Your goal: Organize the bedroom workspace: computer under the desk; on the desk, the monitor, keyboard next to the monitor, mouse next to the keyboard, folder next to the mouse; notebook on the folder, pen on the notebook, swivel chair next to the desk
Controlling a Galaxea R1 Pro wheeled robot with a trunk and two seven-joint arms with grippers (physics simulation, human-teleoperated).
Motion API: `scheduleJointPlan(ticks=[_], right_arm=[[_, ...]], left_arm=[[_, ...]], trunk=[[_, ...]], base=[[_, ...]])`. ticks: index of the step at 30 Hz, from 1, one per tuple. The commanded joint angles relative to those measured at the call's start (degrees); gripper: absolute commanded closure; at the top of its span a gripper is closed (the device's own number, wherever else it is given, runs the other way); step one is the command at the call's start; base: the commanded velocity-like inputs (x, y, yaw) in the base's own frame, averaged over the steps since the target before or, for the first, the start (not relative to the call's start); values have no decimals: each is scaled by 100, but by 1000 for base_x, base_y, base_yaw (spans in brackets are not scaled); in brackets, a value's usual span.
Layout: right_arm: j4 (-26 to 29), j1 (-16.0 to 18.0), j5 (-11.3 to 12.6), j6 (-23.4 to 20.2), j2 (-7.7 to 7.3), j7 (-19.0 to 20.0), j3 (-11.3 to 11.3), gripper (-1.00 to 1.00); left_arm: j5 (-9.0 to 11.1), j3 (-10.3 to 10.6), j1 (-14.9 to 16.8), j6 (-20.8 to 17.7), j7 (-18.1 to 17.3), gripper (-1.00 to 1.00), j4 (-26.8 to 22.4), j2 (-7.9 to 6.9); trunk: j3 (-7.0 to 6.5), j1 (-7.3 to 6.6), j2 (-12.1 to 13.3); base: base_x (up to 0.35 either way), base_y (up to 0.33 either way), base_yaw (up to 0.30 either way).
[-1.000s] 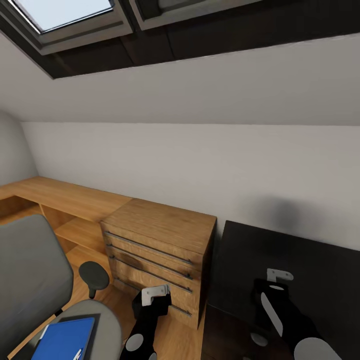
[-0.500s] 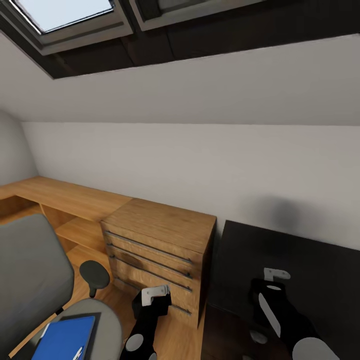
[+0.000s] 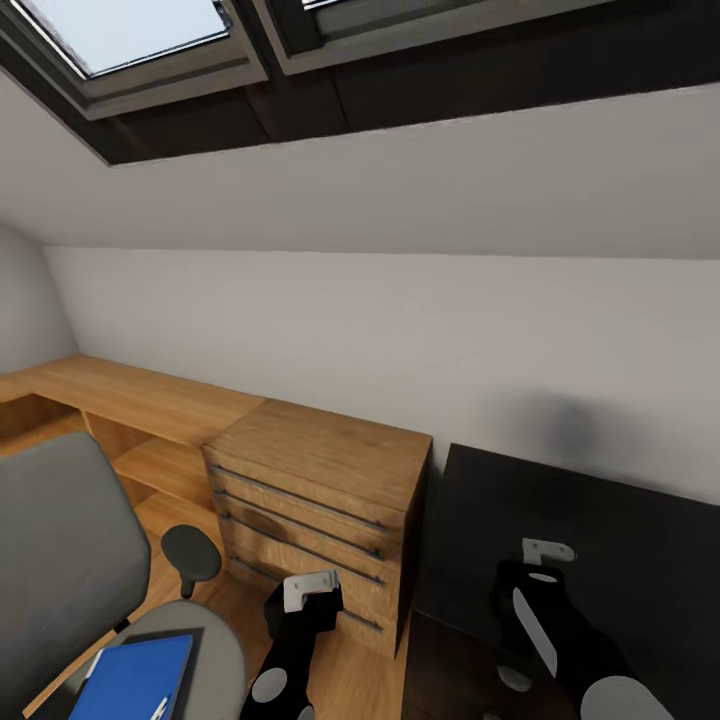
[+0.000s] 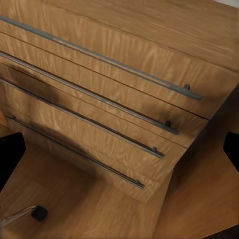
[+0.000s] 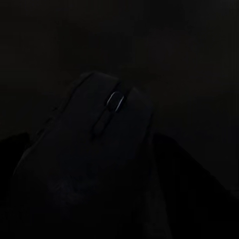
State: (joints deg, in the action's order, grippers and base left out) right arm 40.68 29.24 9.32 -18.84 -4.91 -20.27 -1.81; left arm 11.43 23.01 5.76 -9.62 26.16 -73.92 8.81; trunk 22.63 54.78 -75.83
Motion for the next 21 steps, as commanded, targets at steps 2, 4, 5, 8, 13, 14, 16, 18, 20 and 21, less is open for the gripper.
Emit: scheduleJointPlan(ticks=[2,4,5,8,13,14,16,18,20,21], right_arm=[[13,3,42,-17,68,11,-107,100],[16,3,41,-12,101,25,-180,100],[18,3,42,-10,128,31,-223,100],[63,3,40,-7,256,36,-285,100],[77,3,43,-9,358,40,-305,100],[78,3,44,-11,384,40,-307,100],[80,3,38,-14,449,52,-332,100],[80,3,36,-14,467,60,-478,100],[80,1,36,-15,472,64,-620,100],[80,2,37,-15,472,65,-696,100]], left_arm=[[34,11,4,-22,38,-100,-8,-2],[34,11,4,-22,40,-100,-8,-2],[34,11,4,-22,39,-100,-8,-2],[34,11,4,-22,41,-100,-8,-2],[34,11,4,-22,43,-100,-8,-4],[34,11,4,-22,43,-100,-8,-3],[31,11,4,-22,40,-100,-8,-6],[30,11,4,-17,39,-100,-8,-5],[30,11,4,-15,38,-100,-8,-4],[30,11,4,-15,38,-100,-8,-3]], trunk=[[-30,-45,77],[-65,-88,158],[-83,-110,198],[-101,-132,238],[-101,-132,238],[-101,-132,238],[-101,-132,238],[-101,-132,238],[-101,-132,238],[-101,-132,238]], base=[[0,0,0],[0,0,0],[0,0,0],[0,0,11],[0,0,85],[0,0,126],[0,0,136],[-3,0,102],[-56,0,54],[-165,0,27]])
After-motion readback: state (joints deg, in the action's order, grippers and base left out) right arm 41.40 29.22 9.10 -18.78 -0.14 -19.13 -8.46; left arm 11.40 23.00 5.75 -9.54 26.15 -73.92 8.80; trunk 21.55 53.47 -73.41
